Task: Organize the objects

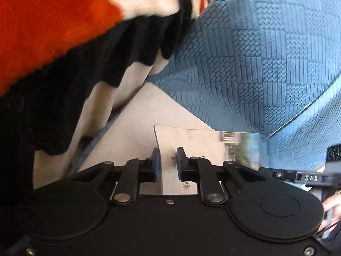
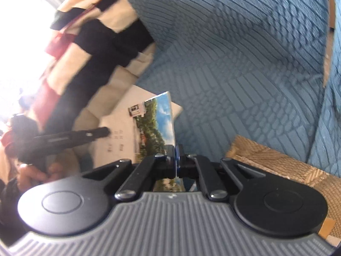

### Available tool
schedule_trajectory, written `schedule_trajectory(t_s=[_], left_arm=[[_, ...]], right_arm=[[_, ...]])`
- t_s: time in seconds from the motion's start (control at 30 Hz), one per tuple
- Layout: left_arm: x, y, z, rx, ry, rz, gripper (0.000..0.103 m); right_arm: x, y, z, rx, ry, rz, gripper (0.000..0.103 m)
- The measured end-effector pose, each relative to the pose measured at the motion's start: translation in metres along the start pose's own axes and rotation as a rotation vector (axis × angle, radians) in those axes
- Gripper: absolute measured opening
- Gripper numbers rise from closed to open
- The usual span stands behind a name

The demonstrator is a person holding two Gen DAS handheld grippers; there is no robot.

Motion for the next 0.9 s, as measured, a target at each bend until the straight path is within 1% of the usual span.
schedule_trajectory(t_s=[0.07,0.13,0.2,0.3,0.37,0.4,0.43,0.47,0.5,0.53,0.67,0.8,0.9], left_arm=[[-0.009,-0.003,-0.004,-0.038,0.039,0.076,0.008],[-0.015,-0.005,-0.009,-0.078,0.046,0.124,0.008],[-0.017,-0.006,-0.016,-0.118,0.026,0.148,0.006],[-0.017,-0.006,-0.023,-0.15,0.006,0.17,0.006],[-0.016,-0.007,-0.028,-0.173,-0.001,0.186,0.005],[-0.016,-0.008,-0.032,-0.187,-0.009,0.19,0.004],[-0.017,-0.007,-0.035,-0.2,-0.018,0.195,0.004],[-0.017,-0.008,-0.041,-0.217,-0.033,0.198,0.003],[-0.017,-0.008,-0.044,-0.229,-0.046,0.201,0.002],[-0.016,-0.008,-0.049,-0.24,-0.058,0.205,0.001],[-0.018,-0.011,-0.061,-0.272,-0.103,0.243,0.001],[-0.02,-0.012,-0.069,-0.297,-0.131,0.255,0.0],[-0.022,-0.012,-0.073,-0.312,-0.151,0.274,0.0]], right_arm=[[-0.005,-0.001,0.003,0.001,0.002,0.012,0.004],[-0.01,-0.001,0.004,-0.005,-0.016,0.025,0.006],[-0.014,0.0,0.004,-0.008,-0.033,0.02,0.006],[-0.019,0.009,0.003,-0.014,-0.029,0.011,0.007],[-0.021,0.016,0.004,-0.013,-0.016,-0.016,0.01],[-0.022,0.021,0.006,-0.009,-0.006,-0.027,0.017],[-0.023,0.025,0.009,-0.003,0.006,-0.038,0.028],[-0.024,0.028,0.011,-0.001,0.019,-0.047,0.034],[-0.026,0.032,0.013,-0.001,0.039,-0.058,0.042],[-0.028,0.036,0.016,0.004,0.061,-0.069,0.046],[-0.029,0.05,0.025,0.013,0.13,-0.129,0.051],[-0.029,0.062,0.028,0.017,0.216,-0.16,0.068],[-0.019,0.068,0.034,0.05,0.271,-0.188,0.068]])
Point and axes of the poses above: each gripper's, at about its wrist camera, not at the fingertips, and z roughly the way its jaws point, x to its left, y to its top, the point moved 2 cm from there along z, roughly the way its jaws point, and after that the axes turned 13 degrees about y, right-handed, at the moved point
